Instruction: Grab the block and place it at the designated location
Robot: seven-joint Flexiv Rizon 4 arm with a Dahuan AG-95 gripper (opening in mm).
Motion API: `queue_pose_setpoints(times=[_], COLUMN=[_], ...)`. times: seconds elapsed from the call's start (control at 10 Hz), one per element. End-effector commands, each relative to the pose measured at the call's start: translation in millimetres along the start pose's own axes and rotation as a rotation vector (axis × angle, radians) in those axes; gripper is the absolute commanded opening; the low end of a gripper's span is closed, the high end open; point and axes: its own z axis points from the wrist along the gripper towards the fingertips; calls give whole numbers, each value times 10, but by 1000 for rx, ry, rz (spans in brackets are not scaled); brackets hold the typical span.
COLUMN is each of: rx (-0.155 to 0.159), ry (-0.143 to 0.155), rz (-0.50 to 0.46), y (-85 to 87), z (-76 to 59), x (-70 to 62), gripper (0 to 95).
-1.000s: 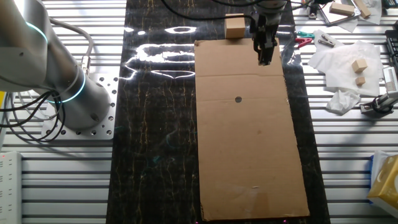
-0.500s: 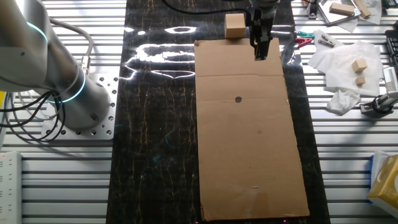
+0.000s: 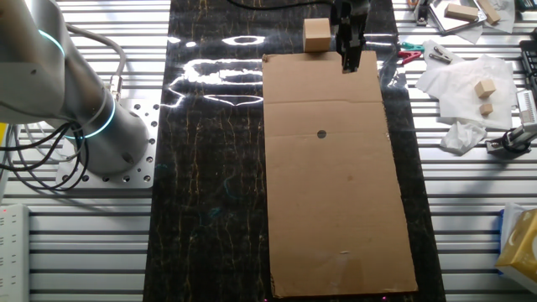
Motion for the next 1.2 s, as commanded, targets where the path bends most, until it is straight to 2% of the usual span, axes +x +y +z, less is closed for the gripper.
queue_pose_setpoints(times=[0.1,1.2], rx=[6,7], ry=[0,1], rz=[3,22], y=[29,131], z=[13,11], x=[-5,18], gripper=[760,760])
